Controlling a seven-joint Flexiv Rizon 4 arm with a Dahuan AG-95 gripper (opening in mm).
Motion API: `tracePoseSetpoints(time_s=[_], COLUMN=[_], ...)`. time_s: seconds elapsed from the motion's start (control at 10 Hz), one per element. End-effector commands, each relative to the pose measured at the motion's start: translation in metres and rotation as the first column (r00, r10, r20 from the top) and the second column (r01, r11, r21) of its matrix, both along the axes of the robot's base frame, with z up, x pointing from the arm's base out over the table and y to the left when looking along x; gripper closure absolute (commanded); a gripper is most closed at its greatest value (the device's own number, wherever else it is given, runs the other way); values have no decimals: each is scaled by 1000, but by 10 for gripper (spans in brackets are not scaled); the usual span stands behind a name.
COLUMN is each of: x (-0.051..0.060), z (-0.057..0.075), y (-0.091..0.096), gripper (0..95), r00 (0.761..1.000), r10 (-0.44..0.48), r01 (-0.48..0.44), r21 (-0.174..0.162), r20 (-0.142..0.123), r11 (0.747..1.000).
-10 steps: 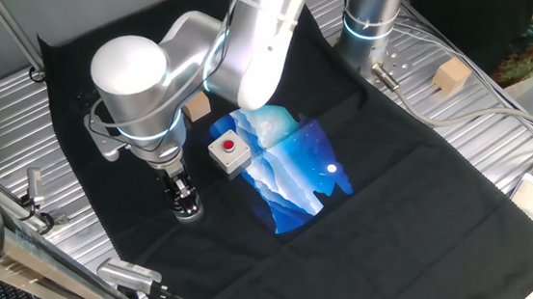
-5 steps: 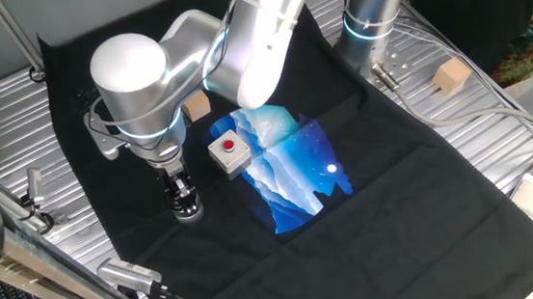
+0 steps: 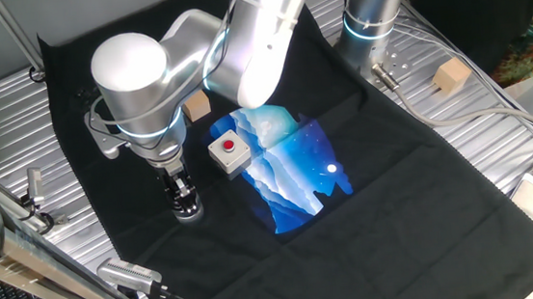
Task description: Screw the lid onto the jar
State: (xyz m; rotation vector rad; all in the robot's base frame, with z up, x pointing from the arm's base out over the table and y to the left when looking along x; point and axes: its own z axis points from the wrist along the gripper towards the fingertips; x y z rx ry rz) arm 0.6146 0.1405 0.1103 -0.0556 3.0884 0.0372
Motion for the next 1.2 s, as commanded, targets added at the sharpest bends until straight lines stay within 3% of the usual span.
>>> tracePoseSetpoints(time_s=[0.1, 1.2], x=[0, 2], z=[0, -6], y=[0, 3], gripper=[950, 950], r00=[1000, 1000], r10=[-1, -2], r01=[1, 2], r21=[1, -4], r20=[0, -7], r11=[1000, 1000])
